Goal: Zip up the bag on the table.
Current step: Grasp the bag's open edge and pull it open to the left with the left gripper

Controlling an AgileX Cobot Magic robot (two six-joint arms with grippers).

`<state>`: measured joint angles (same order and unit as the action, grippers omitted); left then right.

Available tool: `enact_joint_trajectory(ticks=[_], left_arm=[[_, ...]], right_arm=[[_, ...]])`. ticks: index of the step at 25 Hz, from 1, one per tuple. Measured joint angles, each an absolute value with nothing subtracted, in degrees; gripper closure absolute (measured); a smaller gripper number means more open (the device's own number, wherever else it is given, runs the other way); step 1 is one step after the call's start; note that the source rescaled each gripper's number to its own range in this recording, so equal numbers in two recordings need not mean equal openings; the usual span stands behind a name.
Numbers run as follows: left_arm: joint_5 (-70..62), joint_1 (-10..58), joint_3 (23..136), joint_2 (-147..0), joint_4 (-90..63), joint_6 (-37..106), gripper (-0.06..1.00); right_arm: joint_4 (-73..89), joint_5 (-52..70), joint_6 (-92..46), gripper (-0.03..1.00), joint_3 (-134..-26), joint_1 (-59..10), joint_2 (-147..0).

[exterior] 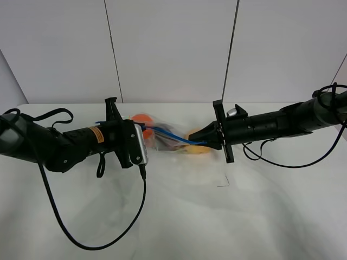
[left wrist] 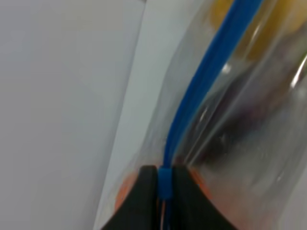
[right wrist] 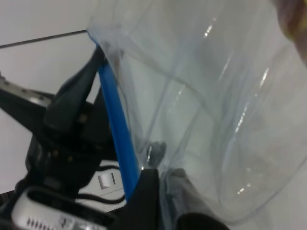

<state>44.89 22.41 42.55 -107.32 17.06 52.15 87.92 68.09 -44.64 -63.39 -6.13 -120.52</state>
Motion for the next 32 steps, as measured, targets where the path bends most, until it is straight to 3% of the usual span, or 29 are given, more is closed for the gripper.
enact_joint_trajectory(ticks=[16, 27, 29, 32], left_arm=[[43.2, 7.7, 42.6, -107.3, 17.4, 52.4, 0.94], [42.8, 6.1, 42.6, -107.3, 17.2, 52.4, 0.92], [42.4, 5.9, 42.6, -107.3, 16.5, 52.4, 0.80], [39.9, 5.3, 42.6, -107.3, 15.4, 52.4, 0.41]], right_arm=[[87.9, 68.3, -44.5, 0.97, -63.4, -6.3, -120.5], [87.8, 68.5, -44.5, 0.97, -63.4, -6.3, -120.5], [87.1, 68.6, -44.5, 0.97, -63.4, -6.3, -120.5], [86.3, 68.7, -44.5, 0.97, -63.4, -6.2, -120.5]])
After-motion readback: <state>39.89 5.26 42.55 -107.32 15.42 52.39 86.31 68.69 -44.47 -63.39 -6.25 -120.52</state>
